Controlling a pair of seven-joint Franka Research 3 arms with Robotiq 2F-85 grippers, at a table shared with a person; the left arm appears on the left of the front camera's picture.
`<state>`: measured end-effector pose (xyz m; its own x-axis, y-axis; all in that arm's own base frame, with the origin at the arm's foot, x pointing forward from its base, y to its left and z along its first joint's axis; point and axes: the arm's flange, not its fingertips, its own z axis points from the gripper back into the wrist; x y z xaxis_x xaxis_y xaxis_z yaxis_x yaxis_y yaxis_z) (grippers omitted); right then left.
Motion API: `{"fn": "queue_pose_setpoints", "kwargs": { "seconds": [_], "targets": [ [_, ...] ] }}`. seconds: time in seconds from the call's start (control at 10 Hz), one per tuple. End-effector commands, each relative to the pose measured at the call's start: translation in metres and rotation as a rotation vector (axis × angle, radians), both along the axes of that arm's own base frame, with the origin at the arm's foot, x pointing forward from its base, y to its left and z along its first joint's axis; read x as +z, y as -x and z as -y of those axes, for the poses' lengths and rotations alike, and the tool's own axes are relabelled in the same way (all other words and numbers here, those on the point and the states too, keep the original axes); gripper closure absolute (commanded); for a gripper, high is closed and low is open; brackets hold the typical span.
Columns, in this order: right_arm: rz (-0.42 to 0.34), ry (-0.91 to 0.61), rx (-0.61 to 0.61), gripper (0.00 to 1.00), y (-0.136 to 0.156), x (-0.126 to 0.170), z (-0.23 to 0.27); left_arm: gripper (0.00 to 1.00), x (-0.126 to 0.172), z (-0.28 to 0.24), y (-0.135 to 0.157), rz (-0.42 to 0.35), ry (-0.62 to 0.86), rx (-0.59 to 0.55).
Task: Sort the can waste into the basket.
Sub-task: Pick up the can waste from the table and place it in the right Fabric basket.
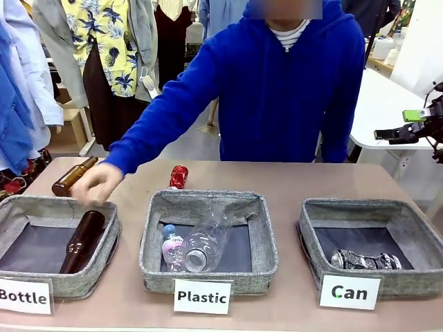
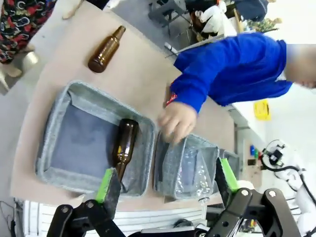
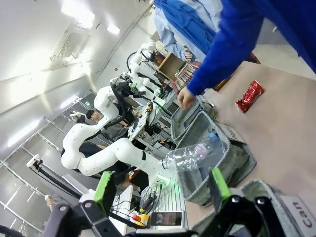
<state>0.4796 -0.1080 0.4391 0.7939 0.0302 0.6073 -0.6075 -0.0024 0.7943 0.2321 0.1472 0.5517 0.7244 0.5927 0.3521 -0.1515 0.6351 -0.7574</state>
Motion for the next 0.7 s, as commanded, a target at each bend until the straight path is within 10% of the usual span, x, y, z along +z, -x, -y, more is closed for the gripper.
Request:
{"fn": "queue_pose_setpoints", "kwargs": {
  "seconds": [0.0, 0.6],
  "targets": [
    [0.016, 0.009, 0.019, 0.0, 0.001, 0.001, 0.002, 0.0, 0.017, 0.021, -0.047, -0.091, -0.082, -0.049],
    [0.016, 0.009, 0.019, 0.0, 0.001, 0.001, 0.002, 0.0, -0.007, 0.15, -0.23, -0.491, -0.462, -0.348]
  ]
}}
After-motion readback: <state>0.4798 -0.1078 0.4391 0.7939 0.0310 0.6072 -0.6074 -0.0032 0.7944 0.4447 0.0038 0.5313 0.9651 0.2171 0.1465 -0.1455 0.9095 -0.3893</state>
